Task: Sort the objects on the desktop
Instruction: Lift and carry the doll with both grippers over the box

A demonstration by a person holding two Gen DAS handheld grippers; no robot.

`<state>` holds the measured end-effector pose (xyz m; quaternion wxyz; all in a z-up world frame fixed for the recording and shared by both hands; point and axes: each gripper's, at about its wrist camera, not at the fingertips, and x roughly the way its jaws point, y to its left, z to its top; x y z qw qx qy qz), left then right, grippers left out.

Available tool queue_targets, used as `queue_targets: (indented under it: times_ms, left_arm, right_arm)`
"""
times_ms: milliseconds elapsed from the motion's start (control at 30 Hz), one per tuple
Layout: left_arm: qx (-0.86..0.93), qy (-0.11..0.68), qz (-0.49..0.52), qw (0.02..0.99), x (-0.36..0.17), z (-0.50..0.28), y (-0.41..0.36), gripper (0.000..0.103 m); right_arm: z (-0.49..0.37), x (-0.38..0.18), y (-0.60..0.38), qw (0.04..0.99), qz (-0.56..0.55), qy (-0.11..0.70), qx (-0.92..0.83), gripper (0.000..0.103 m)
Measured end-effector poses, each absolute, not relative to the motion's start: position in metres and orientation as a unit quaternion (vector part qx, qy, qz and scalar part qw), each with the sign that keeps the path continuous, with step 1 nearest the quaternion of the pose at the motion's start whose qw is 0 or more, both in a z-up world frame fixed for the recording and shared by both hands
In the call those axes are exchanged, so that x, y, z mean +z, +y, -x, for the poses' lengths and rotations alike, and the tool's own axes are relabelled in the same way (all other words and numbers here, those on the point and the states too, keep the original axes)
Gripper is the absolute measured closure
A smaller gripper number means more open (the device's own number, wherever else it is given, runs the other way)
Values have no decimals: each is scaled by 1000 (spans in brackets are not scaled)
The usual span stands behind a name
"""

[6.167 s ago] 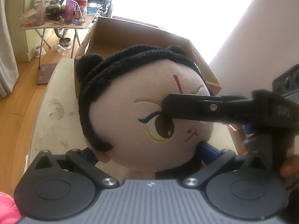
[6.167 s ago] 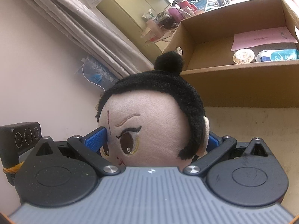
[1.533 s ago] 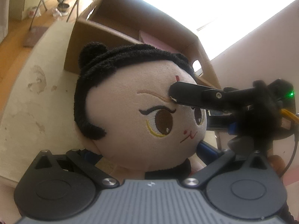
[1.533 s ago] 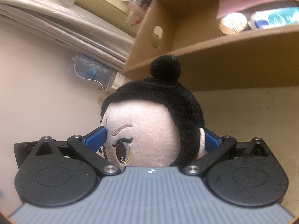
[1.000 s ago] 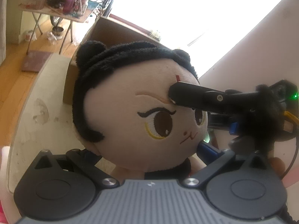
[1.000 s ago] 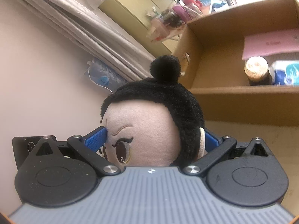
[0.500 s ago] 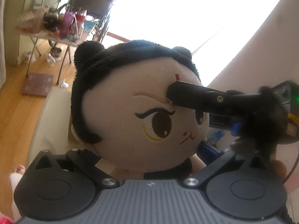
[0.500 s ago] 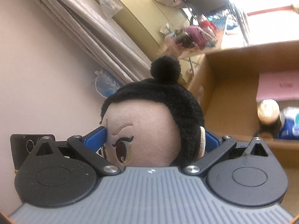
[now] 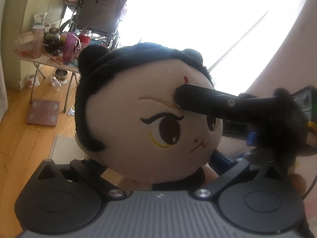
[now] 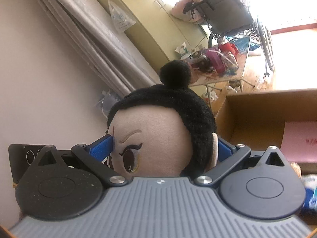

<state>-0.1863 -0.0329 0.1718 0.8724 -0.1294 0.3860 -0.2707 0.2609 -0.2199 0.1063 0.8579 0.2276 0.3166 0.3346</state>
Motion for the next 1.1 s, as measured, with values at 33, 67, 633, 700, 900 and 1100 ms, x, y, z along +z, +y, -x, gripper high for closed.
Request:
queue_targets:
  times_ms: [33,67,633,700,900,1100]
  left_arm:
    - [-270,386,128,873,160,156,-35,0]
    - [-271,386,126,872,160,158,-38,0]
    - [-246,399,84,879,93,17,-73,0]
    - [-242,405,72,879,83,8,-77,0]
    - [-229,426,32,875,62,-13,-89,0]
    - [-229,434,2,871,50,-22,-96,0]
  right_arm:
    - [-268,105,-221,859,-230,315,333,1]
    - [-275,102,-223,859,-232,313,331,1]
    - [-384,15,-251,840,-330,324,283,1]
    - [-391,1,-253,834,-343,331,278,1]
    - [-402,-38,-259,808,-386,357,265,1]
    - [-403,-65,-266,783,-425,378,252,1]
